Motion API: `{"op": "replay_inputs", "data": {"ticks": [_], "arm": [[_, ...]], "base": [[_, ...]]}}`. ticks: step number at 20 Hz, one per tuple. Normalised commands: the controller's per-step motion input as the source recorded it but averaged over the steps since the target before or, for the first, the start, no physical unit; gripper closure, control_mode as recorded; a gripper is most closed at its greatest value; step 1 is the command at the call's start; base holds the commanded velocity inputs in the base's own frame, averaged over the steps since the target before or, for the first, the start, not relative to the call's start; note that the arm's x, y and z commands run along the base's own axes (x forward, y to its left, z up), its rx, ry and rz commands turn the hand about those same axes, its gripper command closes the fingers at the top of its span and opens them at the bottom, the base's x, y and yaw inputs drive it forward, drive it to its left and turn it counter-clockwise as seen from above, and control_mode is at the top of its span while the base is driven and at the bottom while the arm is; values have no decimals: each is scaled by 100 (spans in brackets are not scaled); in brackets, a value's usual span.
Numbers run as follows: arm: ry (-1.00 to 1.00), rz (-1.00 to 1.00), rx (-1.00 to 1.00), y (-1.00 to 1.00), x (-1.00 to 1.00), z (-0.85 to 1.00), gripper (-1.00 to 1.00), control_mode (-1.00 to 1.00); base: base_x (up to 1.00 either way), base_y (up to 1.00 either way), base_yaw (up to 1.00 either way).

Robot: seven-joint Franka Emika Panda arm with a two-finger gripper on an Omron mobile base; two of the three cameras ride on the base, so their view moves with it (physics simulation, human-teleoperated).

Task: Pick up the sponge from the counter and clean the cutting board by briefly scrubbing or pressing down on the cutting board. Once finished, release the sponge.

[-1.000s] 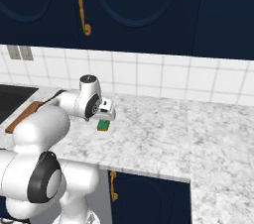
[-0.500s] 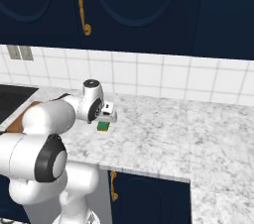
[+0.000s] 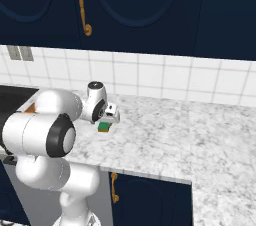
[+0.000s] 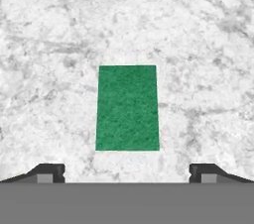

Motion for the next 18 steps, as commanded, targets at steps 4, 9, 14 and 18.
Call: {"op": "replay_inputs", "data": {"ticks": [4,9,14,18], "arm": [[1,0,0,1,14,-24,-100,-100],[2,0,0,1,16,-27,-100,-100],[1,0,0,0,30,-18,-100,-100],[1,0,0,0,42,-11,-100,-100]], "base": [[0,0,0],[0,0,0],[0,0,0],[0,0,0]]}}
